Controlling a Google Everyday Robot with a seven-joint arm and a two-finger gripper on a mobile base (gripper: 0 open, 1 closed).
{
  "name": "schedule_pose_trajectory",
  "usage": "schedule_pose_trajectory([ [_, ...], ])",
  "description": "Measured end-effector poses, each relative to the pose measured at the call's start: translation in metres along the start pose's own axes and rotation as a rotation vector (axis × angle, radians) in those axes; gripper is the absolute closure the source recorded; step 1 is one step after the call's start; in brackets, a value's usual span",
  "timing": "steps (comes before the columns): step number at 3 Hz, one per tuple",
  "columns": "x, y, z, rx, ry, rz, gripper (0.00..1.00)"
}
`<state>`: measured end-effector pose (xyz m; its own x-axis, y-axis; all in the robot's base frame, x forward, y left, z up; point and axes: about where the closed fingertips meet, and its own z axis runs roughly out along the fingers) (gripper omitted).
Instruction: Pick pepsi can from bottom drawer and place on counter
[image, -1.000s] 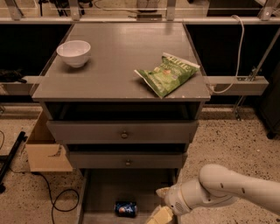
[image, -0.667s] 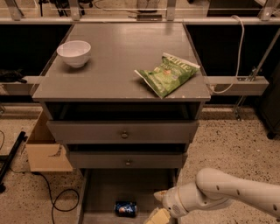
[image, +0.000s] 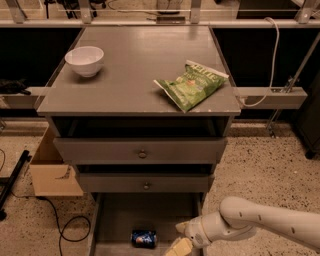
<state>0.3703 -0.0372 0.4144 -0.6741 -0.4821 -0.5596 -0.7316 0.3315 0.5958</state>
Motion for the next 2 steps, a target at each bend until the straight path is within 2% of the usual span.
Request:
schedule_pose_trajectory([
  [1,0.0092,-0.0176,-0.0022,0.018,-0.018,0.011,0.00],
  [2,0.0112,-0.0237,-0.0119,0.081,-0.101,-0.001,0.00],
])
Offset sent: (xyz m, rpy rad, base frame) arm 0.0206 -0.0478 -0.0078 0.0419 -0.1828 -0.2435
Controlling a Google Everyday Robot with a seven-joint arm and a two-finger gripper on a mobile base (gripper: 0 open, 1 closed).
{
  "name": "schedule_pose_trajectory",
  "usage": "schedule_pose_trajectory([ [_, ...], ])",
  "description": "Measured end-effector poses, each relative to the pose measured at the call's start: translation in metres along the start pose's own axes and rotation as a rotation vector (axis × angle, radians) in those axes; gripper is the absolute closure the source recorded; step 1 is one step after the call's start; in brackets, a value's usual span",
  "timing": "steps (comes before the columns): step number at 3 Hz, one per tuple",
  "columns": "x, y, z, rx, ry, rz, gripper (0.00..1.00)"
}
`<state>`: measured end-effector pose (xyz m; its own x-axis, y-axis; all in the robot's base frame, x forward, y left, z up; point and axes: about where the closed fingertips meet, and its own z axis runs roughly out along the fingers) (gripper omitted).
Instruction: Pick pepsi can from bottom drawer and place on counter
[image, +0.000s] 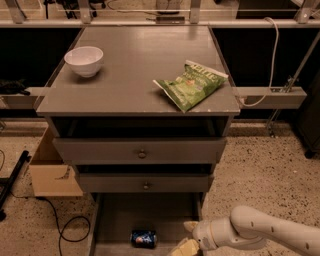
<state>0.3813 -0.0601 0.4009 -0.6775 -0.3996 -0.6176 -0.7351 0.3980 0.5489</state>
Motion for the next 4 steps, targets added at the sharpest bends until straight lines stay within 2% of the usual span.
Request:
schedule_pose_trajectory([
  [1,0.002,-0.004,-0.006,0.028,-0.030,0.001,0.00],
  [2,0.001,-0.004,-0.006,0.027,-0.030,0.001,0.00],
  [3,0.000,-0.015,0.006,0.018,-0.139,0.065,0.00],
  [4,-0.005,-0.030,0.015,0.033,-0.285,0.100,0.00],
])
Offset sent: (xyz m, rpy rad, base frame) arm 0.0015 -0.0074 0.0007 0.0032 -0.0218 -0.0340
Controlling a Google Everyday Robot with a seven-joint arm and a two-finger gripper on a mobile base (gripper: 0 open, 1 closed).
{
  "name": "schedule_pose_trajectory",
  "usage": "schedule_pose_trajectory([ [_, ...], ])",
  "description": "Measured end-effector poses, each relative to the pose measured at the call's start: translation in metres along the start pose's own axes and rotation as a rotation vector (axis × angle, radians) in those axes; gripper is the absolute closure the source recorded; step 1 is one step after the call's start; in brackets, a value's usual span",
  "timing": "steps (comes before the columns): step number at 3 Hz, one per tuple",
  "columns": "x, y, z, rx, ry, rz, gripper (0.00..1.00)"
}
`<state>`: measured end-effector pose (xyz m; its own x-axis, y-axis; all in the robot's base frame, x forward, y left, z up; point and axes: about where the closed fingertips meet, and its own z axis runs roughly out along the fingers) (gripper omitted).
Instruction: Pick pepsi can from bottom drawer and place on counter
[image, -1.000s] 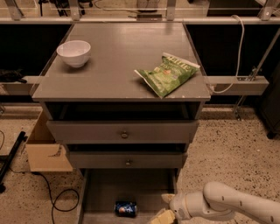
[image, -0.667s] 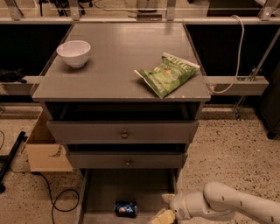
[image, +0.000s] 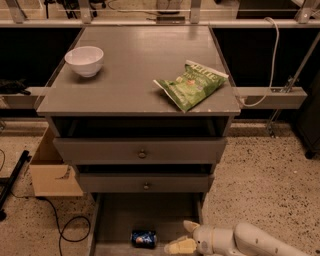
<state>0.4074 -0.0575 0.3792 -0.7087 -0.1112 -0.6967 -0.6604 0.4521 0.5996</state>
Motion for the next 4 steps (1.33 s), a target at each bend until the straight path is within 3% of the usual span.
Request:
schedule_pose_trajectory([
  [1,-0.004,-0.009,0.005,0.016,-0.093,-0.005,0.00],
  [2,-0.012,-0.009,0.004,0.035,-0.195,-0.091,0.00],
  [3,-0.028,0.002,-0.008,0.063,-0.284,-0.243,0.00],
  [4,-0.031,0.004,-0.010,0.068,-0.296,-0.269,0.00],
])
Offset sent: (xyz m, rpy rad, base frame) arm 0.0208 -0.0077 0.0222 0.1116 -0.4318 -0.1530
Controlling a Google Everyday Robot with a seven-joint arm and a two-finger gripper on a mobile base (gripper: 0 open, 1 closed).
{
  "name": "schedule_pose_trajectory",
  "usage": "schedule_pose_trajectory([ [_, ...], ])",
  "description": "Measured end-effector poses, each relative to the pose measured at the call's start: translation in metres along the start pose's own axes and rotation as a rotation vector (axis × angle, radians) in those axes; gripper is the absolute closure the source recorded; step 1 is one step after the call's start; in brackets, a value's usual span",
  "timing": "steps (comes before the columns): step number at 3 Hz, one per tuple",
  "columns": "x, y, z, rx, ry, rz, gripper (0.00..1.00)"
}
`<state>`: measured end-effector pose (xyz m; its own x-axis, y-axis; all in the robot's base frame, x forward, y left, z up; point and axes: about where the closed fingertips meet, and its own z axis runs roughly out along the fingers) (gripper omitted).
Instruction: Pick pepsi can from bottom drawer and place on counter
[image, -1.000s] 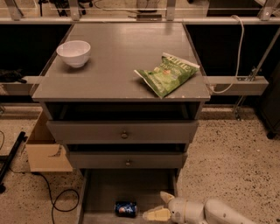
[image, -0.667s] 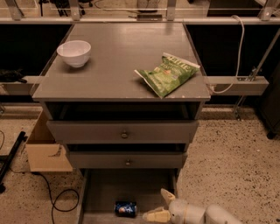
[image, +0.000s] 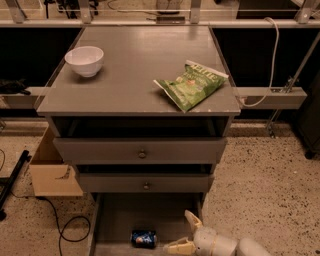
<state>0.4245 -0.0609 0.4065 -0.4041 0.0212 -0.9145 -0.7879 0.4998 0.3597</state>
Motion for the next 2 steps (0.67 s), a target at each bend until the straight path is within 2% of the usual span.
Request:
schedule_pose_trajectory([
  [1,0.000,0.000,0.000,0.000,0.000,0.000,0.00],
  [2,0.018,0.000,0.011,0.007,0.042,-0.007,0.00],
])
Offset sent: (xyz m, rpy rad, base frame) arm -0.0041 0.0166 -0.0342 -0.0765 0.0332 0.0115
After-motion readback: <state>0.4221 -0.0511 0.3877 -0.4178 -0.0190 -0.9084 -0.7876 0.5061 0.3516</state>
